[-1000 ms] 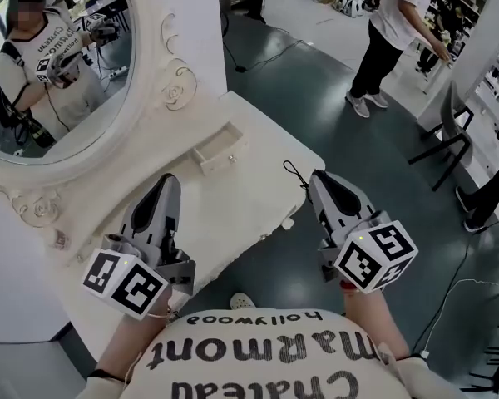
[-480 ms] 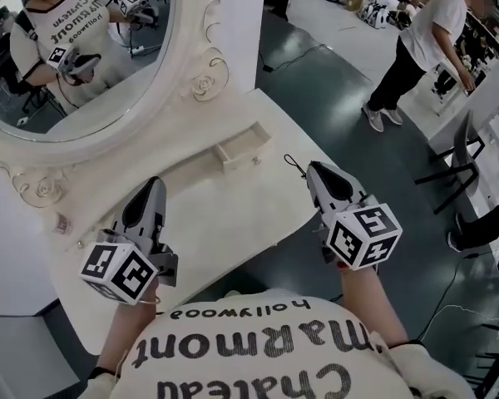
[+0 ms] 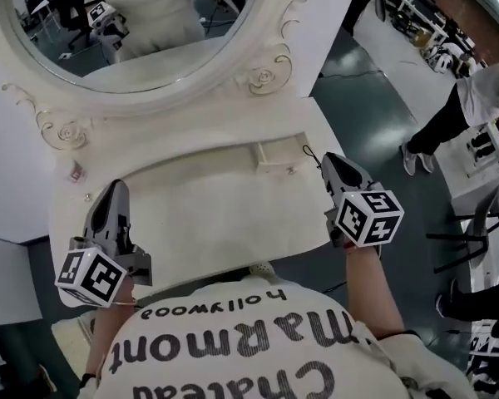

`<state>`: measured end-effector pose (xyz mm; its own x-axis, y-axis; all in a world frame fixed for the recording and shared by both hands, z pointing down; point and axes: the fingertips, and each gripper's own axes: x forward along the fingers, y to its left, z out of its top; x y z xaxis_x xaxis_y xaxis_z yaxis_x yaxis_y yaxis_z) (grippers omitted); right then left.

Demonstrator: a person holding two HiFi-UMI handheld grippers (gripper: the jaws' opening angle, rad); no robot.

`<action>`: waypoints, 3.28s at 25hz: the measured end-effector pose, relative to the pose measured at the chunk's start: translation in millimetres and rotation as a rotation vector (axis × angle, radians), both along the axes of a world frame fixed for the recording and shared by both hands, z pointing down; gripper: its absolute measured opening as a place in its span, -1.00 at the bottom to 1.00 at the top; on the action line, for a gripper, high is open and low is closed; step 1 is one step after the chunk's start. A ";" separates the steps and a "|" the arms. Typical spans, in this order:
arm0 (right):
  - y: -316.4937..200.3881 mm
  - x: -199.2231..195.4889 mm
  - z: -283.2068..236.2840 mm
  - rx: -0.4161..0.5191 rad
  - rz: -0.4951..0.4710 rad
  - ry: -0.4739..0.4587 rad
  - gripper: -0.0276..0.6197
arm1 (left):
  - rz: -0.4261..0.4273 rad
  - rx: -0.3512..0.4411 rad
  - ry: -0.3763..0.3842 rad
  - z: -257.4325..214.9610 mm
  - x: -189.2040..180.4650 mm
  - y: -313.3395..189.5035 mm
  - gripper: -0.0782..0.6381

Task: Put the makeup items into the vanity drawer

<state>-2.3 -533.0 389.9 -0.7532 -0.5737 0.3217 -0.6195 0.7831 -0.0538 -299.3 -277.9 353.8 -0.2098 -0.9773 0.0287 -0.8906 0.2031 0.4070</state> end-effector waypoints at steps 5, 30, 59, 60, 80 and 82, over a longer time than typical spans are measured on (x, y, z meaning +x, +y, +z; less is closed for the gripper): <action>-30.7 -40.4 6.5 -0.007 -0.157 0.022 -0.82 | -0.160 -0.011 0.034 2.5 -9.6 21.5 -0.76; -28.5 -88.9 77.9 -0.001 -0.732 0.367 -0.82 | -0.367 -0.058 0.049 9.0 7.1 55.2 -0.76; -23.7 -104.9 122.3 0.100 -0.898 0.680 -0.81 | -0.448 -0.066 0.077 21.4 5.1 88.7 -0.76; -24.2 -105.1 123.4 0.099 -0.897 0.686 -0.81 | -0.448 -0.066 0.077 21.3 4.9 89.0 -0.76; -36.6 -94.8 138.1 0.050 -0.841 0.748 -0.81 | -0.445 -0.060 0.082 22.6 7.2 90.9 -0.76; -36.5 -93.9 138.2 0.047 -0.840 0.750 -0.81 | -0.444 -0.060 0.082 22.2 8.0 91.2 -0.76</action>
<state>-96.3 -569.5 528.1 -0.5318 0.0001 0.8469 0.2412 0.9586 0.1513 -291.3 -186.7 376.0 -0.6029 -0.7893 0.1163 -0.6770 0.5833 0.4487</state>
